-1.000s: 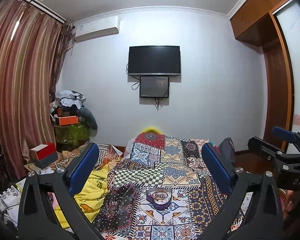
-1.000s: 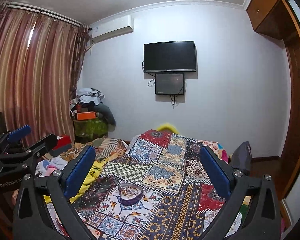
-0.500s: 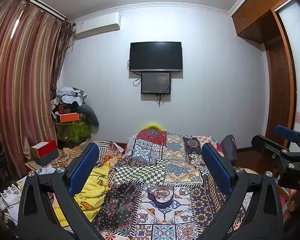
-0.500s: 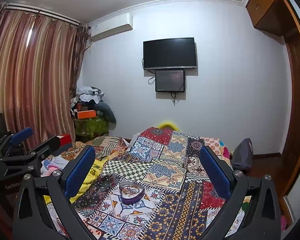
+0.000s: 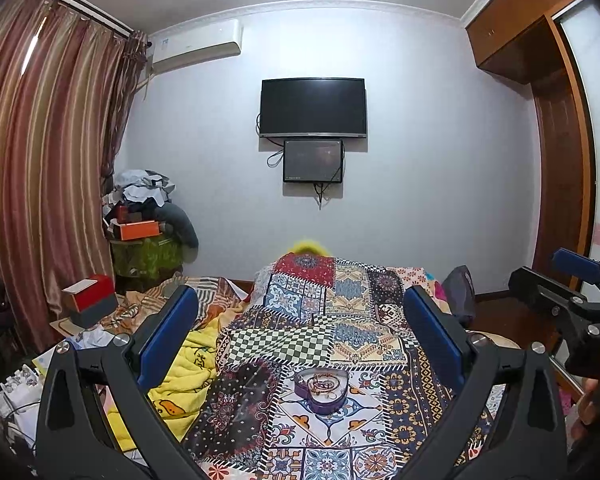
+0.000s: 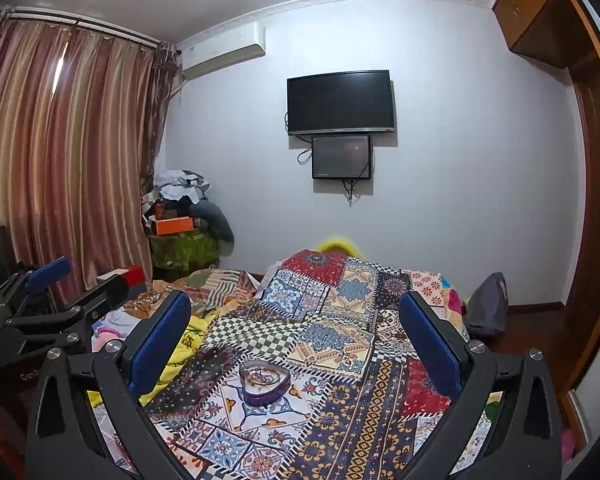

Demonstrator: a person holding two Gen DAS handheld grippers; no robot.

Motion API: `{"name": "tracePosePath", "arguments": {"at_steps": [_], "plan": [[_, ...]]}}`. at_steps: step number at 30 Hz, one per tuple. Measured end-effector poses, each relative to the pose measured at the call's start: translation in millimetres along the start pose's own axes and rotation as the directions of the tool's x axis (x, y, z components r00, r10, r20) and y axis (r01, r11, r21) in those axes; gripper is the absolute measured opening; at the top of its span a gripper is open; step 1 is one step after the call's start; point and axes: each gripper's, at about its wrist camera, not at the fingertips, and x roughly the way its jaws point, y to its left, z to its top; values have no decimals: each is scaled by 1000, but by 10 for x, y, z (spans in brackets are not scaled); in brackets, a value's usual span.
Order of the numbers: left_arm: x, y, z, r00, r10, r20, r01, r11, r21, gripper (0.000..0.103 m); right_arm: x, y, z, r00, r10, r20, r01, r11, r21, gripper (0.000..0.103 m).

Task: Organize jewelry

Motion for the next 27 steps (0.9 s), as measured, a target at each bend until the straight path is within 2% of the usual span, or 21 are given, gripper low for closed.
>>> {"name": "tracePosePath", "arguments": {"at_steps": [27], "plan": [[27,-54,-37,999,-32,-24,33,999,23,103,20,-53,1,1000,-6,-17,6,1000,10,103]]}}
